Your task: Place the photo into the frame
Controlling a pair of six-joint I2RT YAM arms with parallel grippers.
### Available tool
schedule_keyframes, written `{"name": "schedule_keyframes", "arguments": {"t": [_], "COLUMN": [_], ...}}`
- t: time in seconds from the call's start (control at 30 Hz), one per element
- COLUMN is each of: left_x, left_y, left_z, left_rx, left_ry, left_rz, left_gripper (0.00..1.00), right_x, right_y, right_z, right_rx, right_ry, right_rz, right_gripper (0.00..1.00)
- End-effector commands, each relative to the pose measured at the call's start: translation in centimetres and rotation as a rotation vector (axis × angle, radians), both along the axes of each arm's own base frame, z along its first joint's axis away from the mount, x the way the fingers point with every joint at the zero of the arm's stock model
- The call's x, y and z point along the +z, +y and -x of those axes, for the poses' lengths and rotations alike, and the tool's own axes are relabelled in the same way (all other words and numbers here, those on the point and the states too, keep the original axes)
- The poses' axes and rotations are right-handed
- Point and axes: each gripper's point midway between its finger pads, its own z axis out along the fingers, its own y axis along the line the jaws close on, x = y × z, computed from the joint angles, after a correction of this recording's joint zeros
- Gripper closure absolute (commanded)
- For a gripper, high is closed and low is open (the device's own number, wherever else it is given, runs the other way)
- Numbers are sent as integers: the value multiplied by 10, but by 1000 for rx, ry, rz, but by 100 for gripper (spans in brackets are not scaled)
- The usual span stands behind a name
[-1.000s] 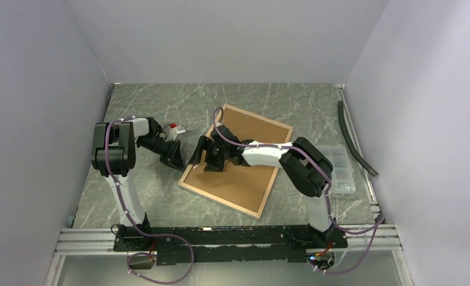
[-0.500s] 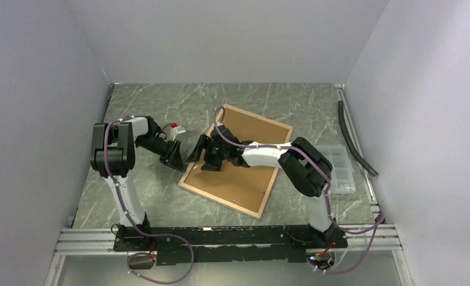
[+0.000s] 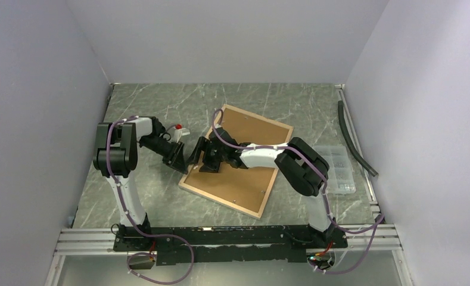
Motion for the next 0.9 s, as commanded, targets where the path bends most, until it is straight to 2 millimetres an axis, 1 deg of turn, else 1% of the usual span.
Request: {"name": "schedule_keyframes", "arguments": {"t": [0.0,0.17,0.3,0.4,0.87], "left_x": [-9,-11,-10,-11,-13], "left_y": [-3,-3,-4,-4,-5], "left_z": [-2,-3,-2,-3,-4], "left_rx": [-33,-34,-34,-34,-35], "left_ry": [-24,-17,-11,-3,8], "left_rz": [-16,-21,-12,-8,3], "left_gripper": [68,71,79,83,86], "right_x": [-4,-9,-14,-14,-20], "right_y": [4,2,3,4,7], "right_z": [-6,-11,-13,-15,-22], "right_rx": [-3,-5,-4,-5,0], "right_ry": [-48,-68,-74,-82,-105], "right_rz": [24,51,60,67,87], "right_gripper": [26,27,27,28,31]}}
